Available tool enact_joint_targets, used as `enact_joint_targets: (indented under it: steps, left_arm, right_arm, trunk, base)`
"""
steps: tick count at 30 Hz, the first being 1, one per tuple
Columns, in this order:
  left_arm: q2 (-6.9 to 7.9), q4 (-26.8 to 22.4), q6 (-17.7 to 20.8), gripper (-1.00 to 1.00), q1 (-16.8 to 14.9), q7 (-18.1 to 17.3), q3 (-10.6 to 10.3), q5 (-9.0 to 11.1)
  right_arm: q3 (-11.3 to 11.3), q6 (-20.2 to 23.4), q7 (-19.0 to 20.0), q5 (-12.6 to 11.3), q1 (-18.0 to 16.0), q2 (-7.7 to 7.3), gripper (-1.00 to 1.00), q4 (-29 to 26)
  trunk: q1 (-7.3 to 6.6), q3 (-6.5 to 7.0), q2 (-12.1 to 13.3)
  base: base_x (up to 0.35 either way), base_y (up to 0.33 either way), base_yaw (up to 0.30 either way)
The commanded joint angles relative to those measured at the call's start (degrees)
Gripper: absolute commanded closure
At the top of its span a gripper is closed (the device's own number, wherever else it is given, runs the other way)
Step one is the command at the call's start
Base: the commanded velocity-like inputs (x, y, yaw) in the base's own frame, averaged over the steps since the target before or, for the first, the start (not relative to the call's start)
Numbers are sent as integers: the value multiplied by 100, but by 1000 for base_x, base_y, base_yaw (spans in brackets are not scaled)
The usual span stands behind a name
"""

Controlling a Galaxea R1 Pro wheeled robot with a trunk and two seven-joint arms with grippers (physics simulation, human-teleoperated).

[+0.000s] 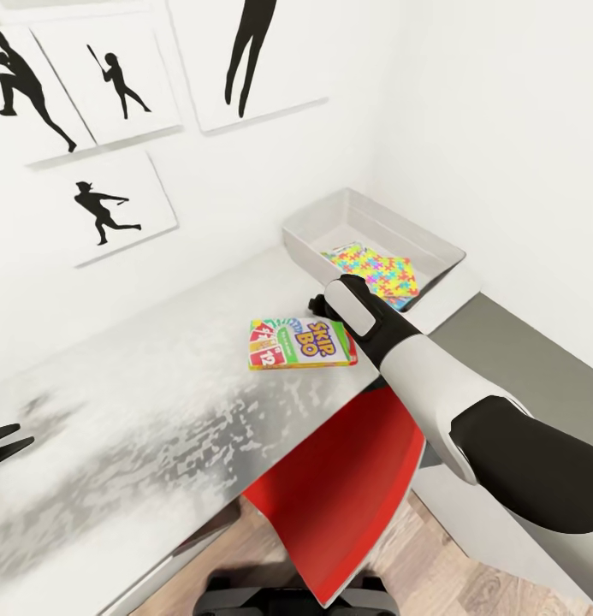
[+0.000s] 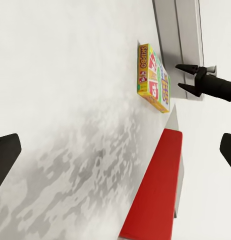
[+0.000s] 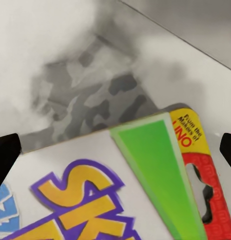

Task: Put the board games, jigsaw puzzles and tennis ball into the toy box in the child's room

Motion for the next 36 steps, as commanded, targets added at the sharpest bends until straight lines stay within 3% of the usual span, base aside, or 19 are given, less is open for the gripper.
enact_joint_targets:
  steps: [1, 21, 36]
  left_arm:
    - [2, 1, 61, -100, -3, -24, -1, -5]
    - [2, 1, 61, -100, -3, -24, -1, -4]
    - [2, 1, 61, -100, -3, -24, -1, -4]
  right_arm:
    - [15, 20, -37, -24, -7, 0, -100, -2]
    - [9, 20, -37, -23, -6, 0, -100, -2]
    - [13, 20, -37, -24, -6, 0, -100, -2]
  trunk:
    - [4, -8, -9]
    - [4, -14, -9]
    - [4, -94, -9]
  base:
    - [91, 34, 0]
    - [18, 6, 0]
    - [7, 0, 0]
